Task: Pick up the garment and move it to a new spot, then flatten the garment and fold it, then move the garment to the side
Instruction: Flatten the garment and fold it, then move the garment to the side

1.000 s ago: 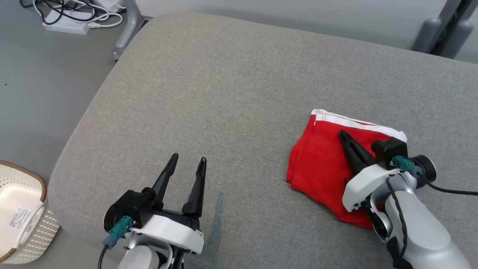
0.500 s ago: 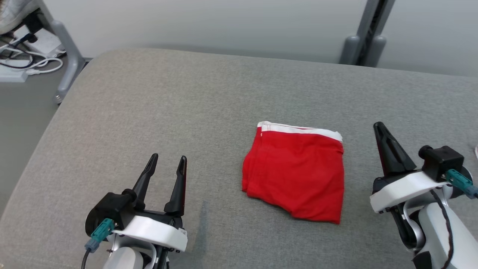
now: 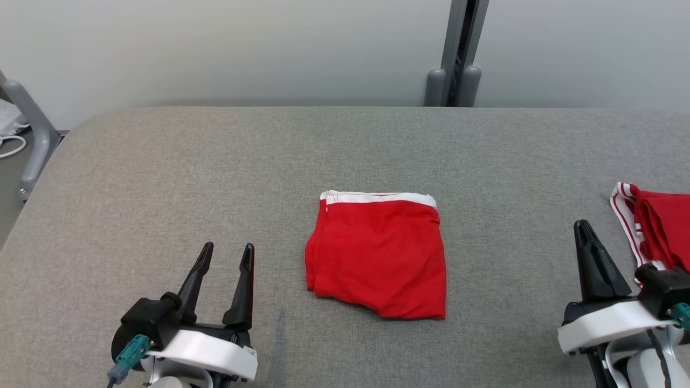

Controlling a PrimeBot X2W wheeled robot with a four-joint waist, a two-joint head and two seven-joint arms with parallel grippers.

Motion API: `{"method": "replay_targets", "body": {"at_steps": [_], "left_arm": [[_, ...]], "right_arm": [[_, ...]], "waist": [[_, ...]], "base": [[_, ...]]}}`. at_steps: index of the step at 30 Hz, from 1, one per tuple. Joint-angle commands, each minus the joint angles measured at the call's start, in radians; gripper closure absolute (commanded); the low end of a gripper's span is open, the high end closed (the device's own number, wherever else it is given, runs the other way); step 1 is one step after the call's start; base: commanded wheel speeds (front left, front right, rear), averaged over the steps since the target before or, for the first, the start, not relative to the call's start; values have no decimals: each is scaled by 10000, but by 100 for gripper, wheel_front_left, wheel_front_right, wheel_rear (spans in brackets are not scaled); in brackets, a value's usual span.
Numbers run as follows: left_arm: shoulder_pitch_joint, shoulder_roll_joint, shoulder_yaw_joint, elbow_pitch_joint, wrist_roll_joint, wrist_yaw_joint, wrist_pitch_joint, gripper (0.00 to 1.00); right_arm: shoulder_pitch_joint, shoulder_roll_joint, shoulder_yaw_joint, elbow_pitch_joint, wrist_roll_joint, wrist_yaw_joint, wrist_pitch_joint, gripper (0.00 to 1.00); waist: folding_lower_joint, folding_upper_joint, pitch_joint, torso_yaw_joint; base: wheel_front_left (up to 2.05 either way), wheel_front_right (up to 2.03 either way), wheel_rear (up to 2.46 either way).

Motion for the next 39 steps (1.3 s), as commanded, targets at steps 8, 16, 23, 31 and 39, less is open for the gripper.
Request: {"method": "replay_targets", "body": {"at_steps": [8, 16, 23, 31, 39], "left_arm": [[298, 39, 306, 24, -96, -46, -40, 0], [246, 39, 335, -23, -32, -89, -40, 0], [239, 39, 295, -50, -18, -89, -40, 0], [212, 39, 246, -36, 32, -101, -40, 0], [200, 39, 210, 8, 30, -105, -40, 0]], "right_arm": [[634, 352, -459, 163, -518, -5, 6, 0], [593, 526, -606, 147, -522, -5, 1, 0], [545, 587, -655, 136, -545, -5, 0, 0], [563, 627, -697, 223, -511, -5, -1, 0], [567, 644, -690, 312, -529, -5, -1, 0]], "waist": [[0, 0, -95, -94], [0, 0, -78, -65], [0, 0, -59, -56], [0, 0, -63, -38], [0, 0, -67, -2]], "base": [[0, 0, 0], [0, 0, 0], [0, 0, 0], [0, 0, 0], [0, 0, 0]]}}
